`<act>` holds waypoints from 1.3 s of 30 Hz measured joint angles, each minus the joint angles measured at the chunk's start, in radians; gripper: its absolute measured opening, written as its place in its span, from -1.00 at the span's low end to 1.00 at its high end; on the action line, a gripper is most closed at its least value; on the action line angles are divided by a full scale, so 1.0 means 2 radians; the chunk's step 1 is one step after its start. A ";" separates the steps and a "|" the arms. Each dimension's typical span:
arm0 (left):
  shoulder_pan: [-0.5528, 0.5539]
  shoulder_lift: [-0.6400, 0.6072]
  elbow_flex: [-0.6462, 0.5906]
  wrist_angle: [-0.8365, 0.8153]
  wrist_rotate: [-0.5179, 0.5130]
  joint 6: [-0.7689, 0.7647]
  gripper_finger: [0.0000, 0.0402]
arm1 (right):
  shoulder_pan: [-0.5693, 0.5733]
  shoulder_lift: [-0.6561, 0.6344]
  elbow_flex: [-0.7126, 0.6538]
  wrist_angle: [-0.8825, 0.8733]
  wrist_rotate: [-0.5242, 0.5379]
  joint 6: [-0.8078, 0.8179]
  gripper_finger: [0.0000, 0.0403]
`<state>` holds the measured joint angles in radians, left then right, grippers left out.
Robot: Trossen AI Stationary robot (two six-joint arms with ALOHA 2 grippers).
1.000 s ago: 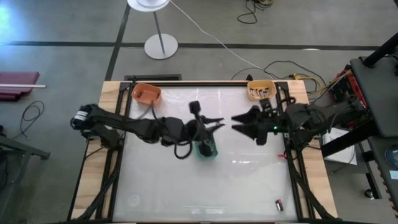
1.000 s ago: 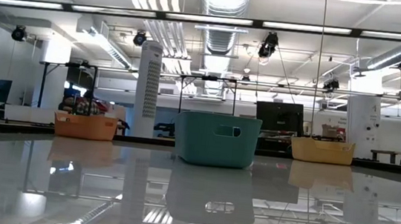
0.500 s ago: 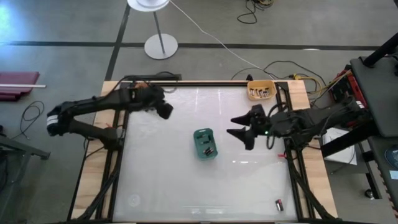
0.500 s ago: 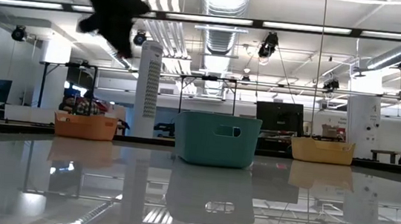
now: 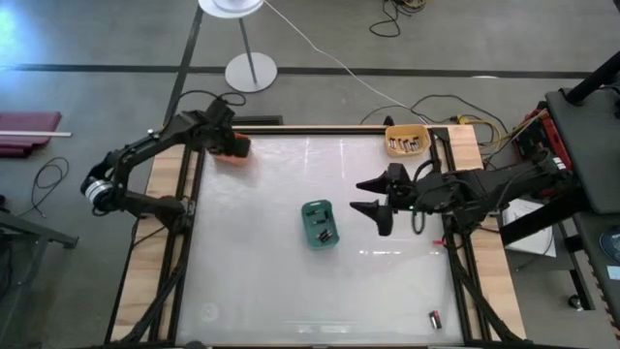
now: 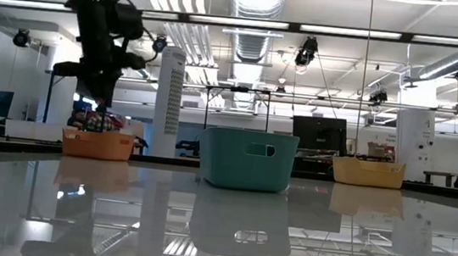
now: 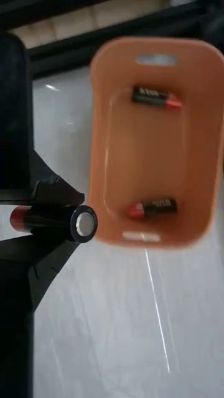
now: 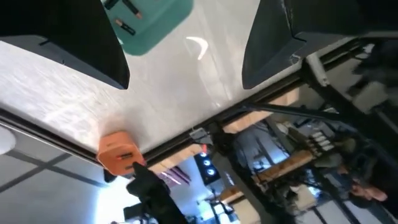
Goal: Sort batteries
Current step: Put the red battery into the orange bin
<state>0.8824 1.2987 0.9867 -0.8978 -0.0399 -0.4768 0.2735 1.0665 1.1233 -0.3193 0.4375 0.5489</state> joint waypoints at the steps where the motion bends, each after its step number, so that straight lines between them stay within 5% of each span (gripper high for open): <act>1: 0.007 0.005 0.000 -0.003 0.001 -0.001 -0.86 | 0.002 -0.006 0.000 0.000 -0.007 0.000 0.49; 7: 0.016 0.035 0.000 -0.004 0.006 -0.030 -0.86 | 0.010 -0.059 0.000 -0.009 -0.084 -0.018 0.43; 15: 0.021 0.041 0.000 -0.034 0.019 -0.082 -0.86 | 0.008 -0.140 0.001 -0.050 -0.091 -0.085 0.45; 29: 0.024 0.065 0.000 0.014 -0.024 -0.112 -0.86 | -0.088 -0.113 0.000 0.038 -0.123 -0.153 0.43; 33: 0.025 0.097 0.001 0.095 -0.024 -0.130 -0.86 | -0.125 -0.113 -0.001 0.028 -0.134 -0.125 0.43; 39: 0.031 0.149 0.000 0.109 -0.023 -0.129 -0.86 | -0.142 -0.144 -0.001 0.028 -0.144 -0.095 0.43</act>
<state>0.9435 1.5958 0.9874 -0.6805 -0.0864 -0.7347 -0.0098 0.7790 1.1213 -0.2639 0.1492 0.3587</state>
